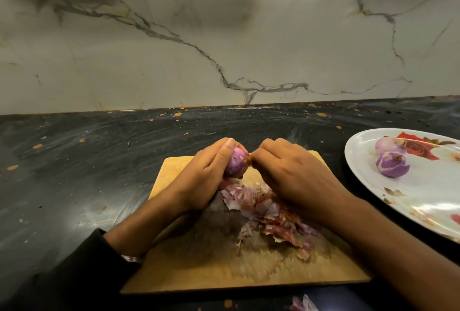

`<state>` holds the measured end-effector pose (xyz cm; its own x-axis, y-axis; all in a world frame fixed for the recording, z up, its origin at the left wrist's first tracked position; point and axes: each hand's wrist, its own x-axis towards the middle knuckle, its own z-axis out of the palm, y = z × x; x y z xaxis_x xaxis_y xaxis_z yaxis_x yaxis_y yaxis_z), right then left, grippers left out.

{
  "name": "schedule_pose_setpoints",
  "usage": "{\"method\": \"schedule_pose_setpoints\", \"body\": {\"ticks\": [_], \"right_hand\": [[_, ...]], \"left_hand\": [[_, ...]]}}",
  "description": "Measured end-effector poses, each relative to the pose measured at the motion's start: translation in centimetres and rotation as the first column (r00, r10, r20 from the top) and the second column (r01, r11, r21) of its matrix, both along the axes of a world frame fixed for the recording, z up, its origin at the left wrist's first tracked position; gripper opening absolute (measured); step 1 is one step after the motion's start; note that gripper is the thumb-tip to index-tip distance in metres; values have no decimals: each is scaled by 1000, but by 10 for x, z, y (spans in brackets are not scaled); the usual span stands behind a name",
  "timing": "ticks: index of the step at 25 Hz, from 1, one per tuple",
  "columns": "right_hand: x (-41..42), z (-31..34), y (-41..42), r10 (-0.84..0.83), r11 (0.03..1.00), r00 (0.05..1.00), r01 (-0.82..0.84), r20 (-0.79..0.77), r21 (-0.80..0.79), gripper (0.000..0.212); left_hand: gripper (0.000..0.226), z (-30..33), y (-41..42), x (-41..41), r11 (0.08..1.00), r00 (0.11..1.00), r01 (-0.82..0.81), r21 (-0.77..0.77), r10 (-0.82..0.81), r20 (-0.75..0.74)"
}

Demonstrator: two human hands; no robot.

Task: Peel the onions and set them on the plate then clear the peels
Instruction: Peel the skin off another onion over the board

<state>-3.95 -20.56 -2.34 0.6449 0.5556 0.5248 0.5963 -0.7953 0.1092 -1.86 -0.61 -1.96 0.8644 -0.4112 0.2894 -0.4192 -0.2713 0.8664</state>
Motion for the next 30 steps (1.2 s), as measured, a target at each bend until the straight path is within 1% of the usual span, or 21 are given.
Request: {"method": "schedule_pose_setpoints", "body": {"ticks": [4,7,8,9,11,12,14,16,18,20,21,23,24,25,26,27,28,29,30], "right_hand": [[-3,5,2,3,999,999,-1,51,-53,11],[-8,8,5,14,1000,1000,-14,2,-3,21],[-9,8,5,20,999,1000,-19,-12,28,23],[-10,8,5,21,998,999,-20,-23,67,22],[-10,8,6,30,979,996,-12,-87,202,20],[-9,6,6,56,953,986,-5,-157,304,20],[-8,3,7,145,863,949,18,-282,505,22],[-7,2,7,238,770,901,52,-363,636,23],[-6,4,6,335,697,834,94,-439,711,22],[-8,6,6,466,610,723,154,-509,777,22],[-9,8,6,540,547,657,201,-526,813,22],[-11,10,9,680,378,512,368,-525,849,28],[-10,11,10,734,293,452,463,-507,836,34],[-10,13,10,767,231,417,531,-488,815,39],[-9,14,10,774,199,413,559,-479,805,40],[-9,15,8,762,195,430,560,-484,805,39],[-8,16,7,737,215,453,547,-502,809,38],[-8,16,5,699,257,480,524,-530,812,38],[-8,16,3,635,328,524,482,-567,812,38]], "left_hand": [[72,9,-1,-2,1000,995,17,-15,-18,-100],[92,11,-1,-2,996,996,24,90,-17,-82],[94,10,-1,-1,990,998,31,136,-23,-65],[89,10,-1,0,985,998,40,170,-32,-48],[65,9,-1,-1,979,997,65,195,-58,-42],[55,9,-1,-2,978,995,90,187,-81,-55],[42,9,-1,-3,977,988,147,154,-138,-68],[40,10,0,-3,971,981,195,141,-190,-46],[43,11,2,-2,956,968,251,152,-249,-32],[40,11,4,-2,942,955,297,158,-294,-44],[39,11,5,-1,937,950,313,152,-309,-47],[39,10,7,0,932,941,338,129,-334,-51],[40,10,7,0,930,939,343,128,-340,-47],[41,9,7,1,932,941,339,129,-337,-40],[41,8,7,2,937,945,327,123,-325,-32],[42,7,6,3,945,951,309,110,-308,-26],[42,6,6,4,952,957,289,100,-288,-19],[43,6,6,5,956,962,274,100,-274,-15],[43,6,5,5,958,964,267,103,-267,-18]]}}
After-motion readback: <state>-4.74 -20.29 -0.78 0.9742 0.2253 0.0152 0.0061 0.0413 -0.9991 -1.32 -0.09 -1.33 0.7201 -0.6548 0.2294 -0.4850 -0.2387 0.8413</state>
